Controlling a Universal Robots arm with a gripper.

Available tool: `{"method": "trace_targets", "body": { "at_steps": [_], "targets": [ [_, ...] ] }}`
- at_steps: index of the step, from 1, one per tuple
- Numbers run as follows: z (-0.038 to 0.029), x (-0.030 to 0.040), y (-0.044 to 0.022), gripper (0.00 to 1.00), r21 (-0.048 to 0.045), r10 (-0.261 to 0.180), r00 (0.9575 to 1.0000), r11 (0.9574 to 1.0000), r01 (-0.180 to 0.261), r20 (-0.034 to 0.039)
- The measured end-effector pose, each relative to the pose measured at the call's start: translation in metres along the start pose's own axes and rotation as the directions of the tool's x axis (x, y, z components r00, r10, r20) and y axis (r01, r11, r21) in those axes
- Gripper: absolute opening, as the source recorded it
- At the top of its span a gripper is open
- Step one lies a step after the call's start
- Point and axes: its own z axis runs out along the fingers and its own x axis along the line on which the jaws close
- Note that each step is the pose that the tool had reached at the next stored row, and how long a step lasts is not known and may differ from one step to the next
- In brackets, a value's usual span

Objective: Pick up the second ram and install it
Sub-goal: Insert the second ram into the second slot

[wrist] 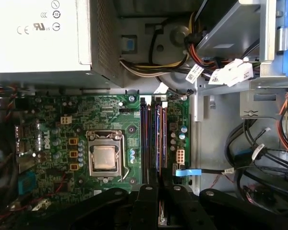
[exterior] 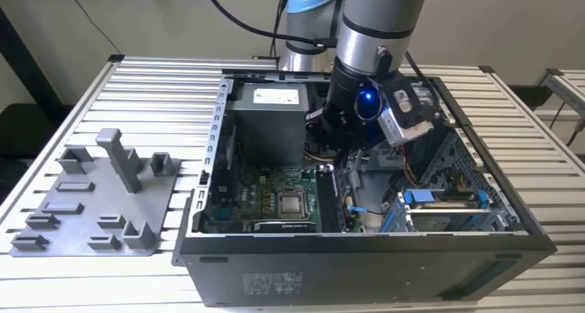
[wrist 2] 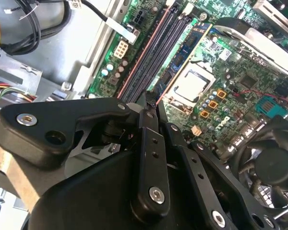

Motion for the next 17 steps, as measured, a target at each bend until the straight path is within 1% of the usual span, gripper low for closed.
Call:
{"method": "trace_targets", "body": {
  "at_steps": [6,10,12,17],
  "targets": [
    [0.0032,0.0,0.0,0.14,0.0,0.0,1.0,1.0,0.0,0.0],
    [0.0069,0.0001,0.0001,0.14,-0.0001,0.0,1.0,1.0,0.0,0.0],
    [0.0092,0.0007,0.0,0.14,-0.0001,0.0,1.0,1.0,0.0,0.0],
    [0.0172,0.0032,-0.0001,0.14,0.0,0.0,1.0,1.0,0.0,0.0]
  ]
}}
